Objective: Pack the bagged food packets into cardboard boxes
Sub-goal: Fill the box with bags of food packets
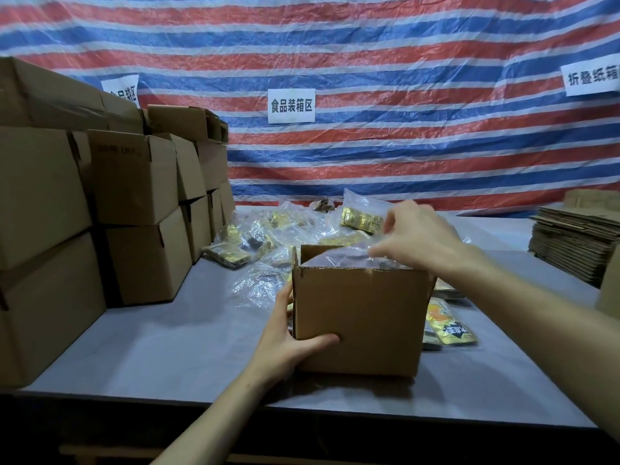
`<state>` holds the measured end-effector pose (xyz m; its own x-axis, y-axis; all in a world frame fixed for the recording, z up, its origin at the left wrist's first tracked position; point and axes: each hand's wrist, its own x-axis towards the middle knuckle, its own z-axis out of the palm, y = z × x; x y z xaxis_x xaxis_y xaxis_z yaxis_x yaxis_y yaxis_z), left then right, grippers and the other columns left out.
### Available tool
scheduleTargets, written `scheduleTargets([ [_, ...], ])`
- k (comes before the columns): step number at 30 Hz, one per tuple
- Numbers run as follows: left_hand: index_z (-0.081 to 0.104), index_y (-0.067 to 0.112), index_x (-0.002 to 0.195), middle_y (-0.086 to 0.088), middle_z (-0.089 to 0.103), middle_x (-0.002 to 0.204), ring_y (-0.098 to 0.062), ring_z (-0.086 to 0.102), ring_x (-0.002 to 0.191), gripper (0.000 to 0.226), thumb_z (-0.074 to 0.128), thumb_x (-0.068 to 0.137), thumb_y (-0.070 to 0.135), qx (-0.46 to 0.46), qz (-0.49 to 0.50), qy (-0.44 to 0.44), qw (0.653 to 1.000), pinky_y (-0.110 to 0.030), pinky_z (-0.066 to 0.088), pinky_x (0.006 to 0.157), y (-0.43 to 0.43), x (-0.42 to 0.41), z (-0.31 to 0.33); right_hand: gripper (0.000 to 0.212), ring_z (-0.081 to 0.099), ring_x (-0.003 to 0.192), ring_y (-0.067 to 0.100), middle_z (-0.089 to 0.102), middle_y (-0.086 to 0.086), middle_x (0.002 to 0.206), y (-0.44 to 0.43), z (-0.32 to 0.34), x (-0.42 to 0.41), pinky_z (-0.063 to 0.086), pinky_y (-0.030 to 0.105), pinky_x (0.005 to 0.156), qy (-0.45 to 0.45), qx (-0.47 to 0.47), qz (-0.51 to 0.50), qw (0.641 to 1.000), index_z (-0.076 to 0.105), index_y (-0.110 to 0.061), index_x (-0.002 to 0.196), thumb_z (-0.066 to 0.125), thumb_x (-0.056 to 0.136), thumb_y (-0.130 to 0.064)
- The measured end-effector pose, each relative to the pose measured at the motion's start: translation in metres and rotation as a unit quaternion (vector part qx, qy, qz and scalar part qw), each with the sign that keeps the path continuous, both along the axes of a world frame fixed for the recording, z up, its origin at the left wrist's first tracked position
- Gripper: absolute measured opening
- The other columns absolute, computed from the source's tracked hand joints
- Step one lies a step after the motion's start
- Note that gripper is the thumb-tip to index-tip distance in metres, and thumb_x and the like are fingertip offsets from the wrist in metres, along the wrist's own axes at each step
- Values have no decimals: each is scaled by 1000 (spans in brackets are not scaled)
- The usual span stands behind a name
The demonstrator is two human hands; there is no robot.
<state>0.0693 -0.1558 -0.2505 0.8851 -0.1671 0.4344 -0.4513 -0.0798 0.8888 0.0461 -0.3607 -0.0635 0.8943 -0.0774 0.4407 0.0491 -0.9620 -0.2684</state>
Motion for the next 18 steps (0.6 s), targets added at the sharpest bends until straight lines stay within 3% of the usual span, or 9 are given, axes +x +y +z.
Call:
scheduleTargets([
  [3,41,35,145,13,70,122,-7,66,114,105,94,55,45,-2,2,4,1000,-23,56,92,0,1,-1,25,53,98,18,58,-1,102,7,5,-5,44,34,77,-161,-50,112,979,66,-21,103,74,80,-16],
  [5,41,35,145,11,69,123,-7,66,114,106,94,54,46,-1,4,1,1000,-26,56,94,0,0,0,21,56,97,14,58,-6,100,11,7,-6,48,32,79,-164,-65,195,965,71,-23,102,69,85,-11],
  [7,42,34,144,11,70,123,-8,66,115,105,94,54,45,-6,4,1,1000,-28,56,95,-1,0,0,20,64,91,10,65,-11,98,15,6,-3,56,33,81,-41,-51,258,964,74,-26,103,61,94,-14],
  [9,42,34,144,14,69,122,-8,66,115,103,94,55,45,-4,4,-2,1000,-27,56,94,-1,0,0,24,66,91,13,71,-8,100,17,-1,2,56,33,85,105,-49,267,957,75,-26,108,51,103,-25],
  [12,40,33,146,18,68,123,-4,64,115,105,94,56,44,-2,-3,-8,1000,-18,53,90,-1,0,1,59,67,103,18,72,0,106,17,-9,8,48,41,103,250,-10,222,942,74,-17,107,32,104,-58],
  [14,38,31,146,18,67,123,-4,63,116,106,94,57,42,4,-5,-13,1000,-16,51,88,-1,0,0,69,67,109,18,71,-2,113,15,-8,9,45,44,109,321,23,197,926,72,-25,111,25,97,-73],
  [18,36,34,142,14,66,122,-8,64,115,103,94,57,42,20,-10,-16,1000,-17,51,88,0,3,-2,68,75,88,14,78,-3,94,14,2,7,58,37,92,448,55,190,872,71,-30,106,22,95,-76],
])
